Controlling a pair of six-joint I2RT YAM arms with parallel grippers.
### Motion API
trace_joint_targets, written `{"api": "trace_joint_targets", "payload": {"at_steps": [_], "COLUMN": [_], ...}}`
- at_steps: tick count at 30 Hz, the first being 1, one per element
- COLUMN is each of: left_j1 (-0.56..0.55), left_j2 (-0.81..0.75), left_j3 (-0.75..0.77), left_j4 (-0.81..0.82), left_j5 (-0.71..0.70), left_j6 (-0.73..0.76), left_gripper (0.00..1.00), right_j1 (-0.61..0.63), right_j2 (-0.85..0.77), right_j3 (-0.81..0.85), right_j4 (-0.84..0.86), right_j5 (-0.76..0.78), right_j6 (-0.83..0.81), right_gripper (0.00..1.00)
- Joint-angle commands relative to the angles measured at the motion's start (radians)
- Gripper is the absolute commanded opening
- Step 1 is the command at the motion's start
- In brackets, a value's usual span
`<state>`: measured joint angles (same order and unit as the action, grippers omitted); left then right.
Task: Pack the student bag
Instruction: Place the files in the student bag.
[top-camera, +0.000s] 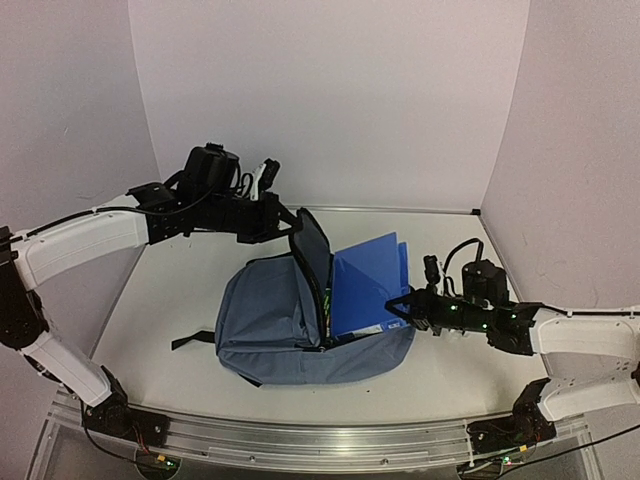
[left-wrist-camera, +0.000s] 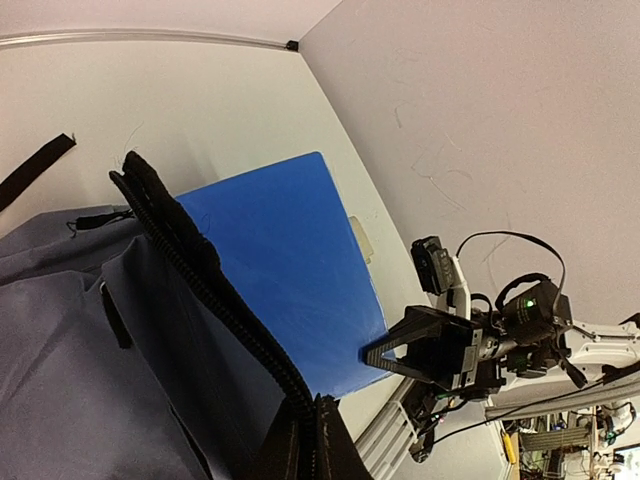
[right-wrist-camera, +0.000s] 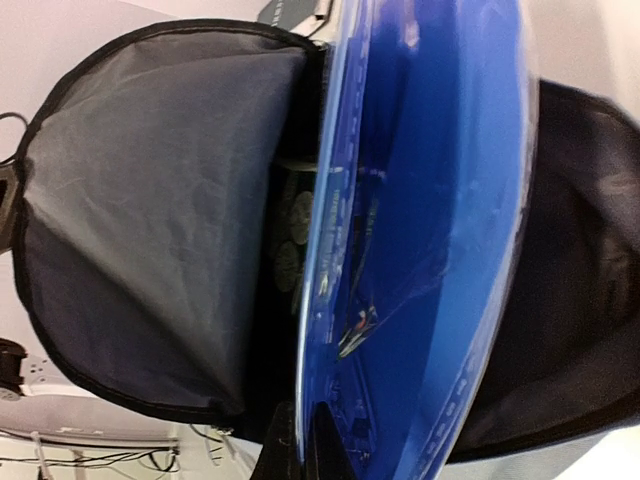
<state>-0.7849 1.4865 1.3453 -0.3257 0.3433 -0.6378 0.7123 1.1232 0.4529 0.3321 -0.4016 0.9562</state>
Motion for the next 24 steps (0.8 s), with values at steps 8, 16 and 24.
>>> {"api": "trace_joint_targets", "payload": {"at_steps": [8, 16, 24], "left_j1": [0.009, 0.01, 0.007], "left_j2": [0.016, 0.014, 0.103], "left_j3": [0.138, 0.154, 0.215], "left_j4": [-0.001, 0.008, 0.022], "left_j5": [0.059, 0.105, 0.23], "left_j6": [0.059, 0.059, 0.045], "left_gripper": [0.0, 0.0, 0.0], "right_j1": [0.15, 0.177, 0.207], "right_j2": [0.137, 0.479, 0.684], "right_j3": [0.103, 0.12, 0.318], "right_j4": [0.27, 0.339, 0.369], "right_j5": [0.024, 0.017, 0.029], "right_j6": [0.071, 0.077, 0.044], "right_gripper": [0.0, 0.0, 0.0]}}
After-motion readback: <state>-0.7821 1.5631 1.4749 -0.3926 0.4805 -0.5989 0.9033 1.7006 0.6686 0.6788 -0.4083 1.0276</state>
